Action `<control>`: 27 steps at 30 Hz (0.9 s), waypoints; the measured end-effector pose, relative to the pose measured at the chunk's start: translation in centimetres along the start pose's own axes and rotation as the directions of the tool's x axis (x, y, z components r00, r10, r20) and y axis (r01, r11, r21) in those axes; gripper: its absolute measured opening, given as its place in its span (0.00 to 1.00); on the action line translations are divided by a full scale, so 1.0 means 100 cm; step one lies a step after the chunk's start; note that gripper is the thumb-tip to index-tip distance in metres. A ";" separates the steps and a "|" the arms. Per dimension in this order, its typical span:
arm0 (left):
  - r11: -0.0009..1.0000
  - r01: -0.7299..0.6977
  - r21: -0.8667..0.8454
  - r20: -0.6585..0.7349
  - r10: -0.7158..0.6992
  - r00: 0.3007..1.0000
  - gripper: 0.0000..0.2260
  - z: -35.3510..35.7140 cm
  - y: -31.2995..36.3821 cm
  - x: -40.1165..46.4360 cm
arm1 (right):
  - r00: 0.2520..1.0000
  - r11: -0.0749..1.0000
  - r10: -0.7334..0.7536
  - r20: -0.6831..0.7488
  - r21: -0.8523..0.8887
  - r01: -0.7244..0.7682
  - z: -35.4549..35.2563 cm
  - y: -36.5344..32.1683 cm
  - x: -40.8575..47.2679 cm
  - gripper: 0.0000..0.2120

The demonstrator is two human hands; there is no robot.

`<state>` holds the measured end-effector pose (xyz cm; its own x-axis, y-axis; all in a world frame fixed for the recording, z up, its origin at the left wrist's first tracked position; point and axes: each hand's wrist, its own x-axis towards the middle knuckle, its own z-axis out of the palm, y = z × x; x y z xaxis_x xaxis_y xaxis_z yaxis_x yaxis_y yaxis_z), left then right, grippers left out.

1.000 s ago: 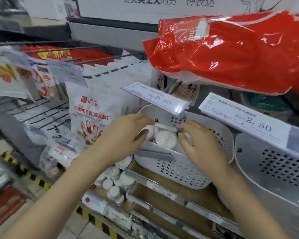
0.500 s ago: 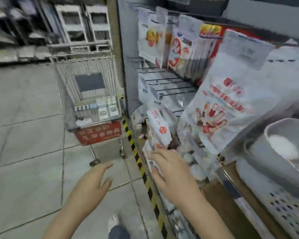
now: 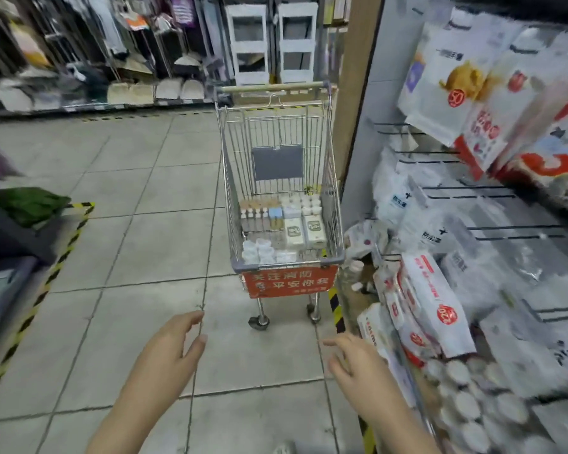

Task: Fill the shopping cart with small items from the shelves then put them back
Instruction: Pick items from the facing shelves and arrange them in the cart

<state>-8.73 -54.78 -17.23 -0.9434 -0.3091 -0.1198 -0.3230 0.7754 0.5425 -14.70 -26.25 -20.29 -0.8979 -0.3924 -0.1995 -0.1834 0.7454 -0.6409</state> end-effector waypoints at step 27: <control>0.991 0.135 -0.008 0.382 -0.122 0.916 0.15 0.091 0.010 0.347 | 0.879 0.933 0.328 0.346 0.024 -0.358 0.004 0.061 0.378 0.08</control>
<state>-42.43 -59.70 -28.46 -0.8537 -0.1673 -0.4931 -0.4466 0.7222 0.5281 -49.65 -36.76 -32.00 -0.7106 -0.2867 -0.6425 0.1600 0.8234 -0.5444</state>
